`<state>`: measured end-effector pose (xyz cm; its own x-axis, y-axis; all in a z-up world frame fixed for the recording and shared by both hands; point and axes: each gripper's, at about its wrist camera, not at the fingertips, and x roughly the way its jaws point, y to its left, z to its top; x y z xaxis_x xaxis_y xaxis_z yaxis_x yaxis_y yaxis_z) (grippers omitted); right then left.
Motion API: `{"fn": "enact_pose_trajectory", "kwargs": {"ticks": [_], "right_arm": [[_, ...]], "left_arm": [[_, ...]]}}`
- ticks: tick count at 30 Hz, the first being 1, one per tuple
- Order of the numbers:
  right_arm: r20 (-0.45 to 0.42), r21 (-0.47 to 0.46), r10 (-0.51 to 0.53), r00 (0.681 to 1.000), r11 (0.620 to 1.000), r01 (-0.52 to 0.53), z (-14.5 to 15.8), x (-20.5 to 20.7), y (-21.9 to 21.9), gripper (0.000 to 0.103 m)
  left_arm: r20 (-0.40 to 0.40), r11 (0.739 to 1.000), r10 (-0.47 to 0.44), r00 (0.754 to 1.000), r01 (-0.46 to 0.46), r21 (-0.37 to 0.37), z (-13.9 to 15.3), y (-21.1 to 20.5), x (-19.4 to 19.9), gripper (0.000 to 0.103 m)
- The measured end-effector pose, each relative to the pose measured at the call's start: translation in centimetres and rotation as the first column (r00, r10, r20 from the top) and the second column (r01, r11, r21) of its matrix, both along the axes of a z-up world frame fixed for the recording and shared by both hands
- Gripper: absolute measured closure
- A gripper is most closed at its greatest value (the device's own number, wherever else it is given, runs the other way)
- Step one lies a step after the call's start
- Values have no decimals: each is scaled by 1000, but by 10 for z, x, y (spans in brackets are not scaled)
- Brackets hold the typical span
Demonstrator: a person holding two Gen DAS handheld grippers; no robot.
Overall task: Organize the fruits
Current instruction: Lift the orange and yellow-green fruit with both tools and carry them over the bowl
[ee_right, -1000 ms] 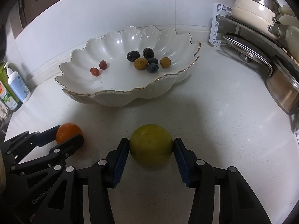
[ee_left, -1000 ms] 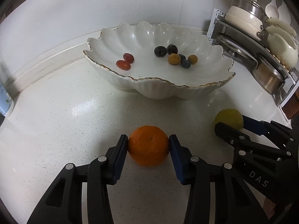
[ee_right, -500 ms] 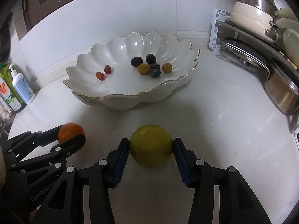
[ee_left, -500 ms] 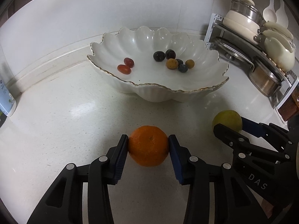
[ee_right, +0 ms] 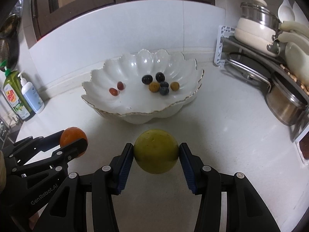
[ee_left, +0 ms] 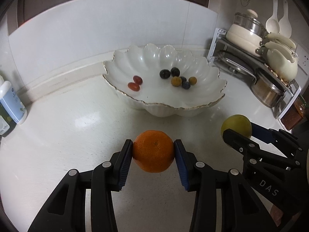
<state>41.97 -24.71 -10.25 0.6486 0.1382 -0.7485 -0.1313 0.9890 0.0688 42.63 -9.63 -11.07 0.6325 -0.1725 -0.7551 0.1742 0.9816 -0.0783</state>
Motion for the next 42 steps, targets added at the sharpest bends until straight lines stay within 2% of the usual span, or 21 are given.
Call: {"fn": "enact_pose_trajectory", "kwargs": {"ticks": [22, 42], "right_arm": [[152, 11, -10, 988, 1000, 8, 61, -35, 5, 53], [262, 6, -10, 965, 1000, 9, 102, -38, 14, 53]], "left_arm": [[154, 1000, -2, 988, 5, -19, 63, 7, -34, 60], [274, 1000, -5, 962, 12, -23, 109, 10, -34, 60]]}}
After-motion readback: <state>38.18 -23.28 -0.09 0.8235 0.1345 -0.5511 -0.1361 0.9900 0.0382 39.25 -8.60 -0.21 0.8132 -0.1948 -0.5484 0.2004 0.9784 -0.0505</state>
